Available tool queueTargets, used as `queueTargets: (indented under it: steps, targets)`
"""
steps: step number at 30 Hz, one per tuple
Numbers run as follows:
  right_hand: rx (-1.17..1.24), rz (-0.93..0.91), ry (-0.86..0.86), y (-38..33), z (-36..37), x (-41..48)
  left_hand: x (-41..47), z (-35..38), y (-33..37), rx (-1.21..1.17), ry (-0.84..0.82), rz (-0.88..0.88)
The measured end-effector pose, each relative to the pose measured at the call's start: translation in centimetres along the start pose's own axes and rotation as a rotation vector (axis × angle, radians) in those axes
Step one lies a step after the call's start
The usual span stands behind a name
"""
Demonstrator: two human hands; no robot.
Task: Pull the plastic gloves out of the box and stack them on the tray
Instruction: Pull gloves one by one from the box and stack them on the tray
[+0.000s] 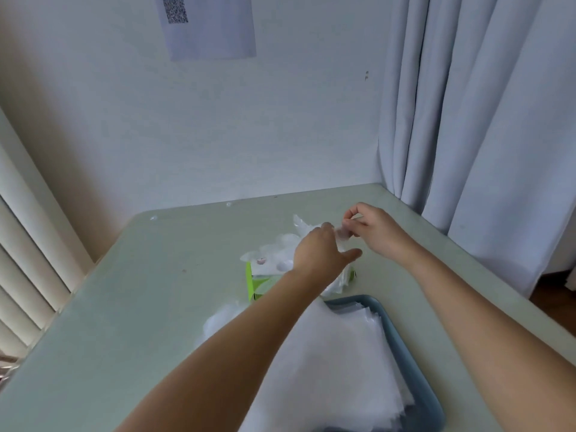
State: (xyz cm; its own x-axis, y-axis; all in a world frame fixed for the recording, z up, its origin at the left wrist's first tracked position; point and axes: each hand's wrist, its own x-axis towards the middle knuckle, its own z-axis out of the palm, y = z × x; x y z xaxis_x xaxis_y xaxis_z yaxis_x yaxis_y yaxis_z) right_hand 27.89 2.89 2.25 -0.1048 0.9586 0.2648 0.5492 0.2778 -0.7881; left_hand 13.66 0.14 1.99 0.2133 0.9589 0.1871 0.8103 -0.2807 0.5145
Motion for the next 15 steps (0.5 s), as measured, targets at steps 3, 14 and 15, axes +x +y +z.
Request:
queueTargets:
  steps: [3,14,15]
  targets:
    - [0.202,0.057,-0.019,0.1,-0.1,-0.3,1.4,0.4,-0.3,-0.08,0.091,-0.033]
    - [0.126,0.037,0.178,0.2,3.3,-2.6,2.7,0.6,-1.8,-1.148,-0.007,-0.515]
    - [0.12,-0.003,0.201,0.2,3.5,-2.6,2.6,0.6,-2.0,-1.141,-0.006,-0.526]
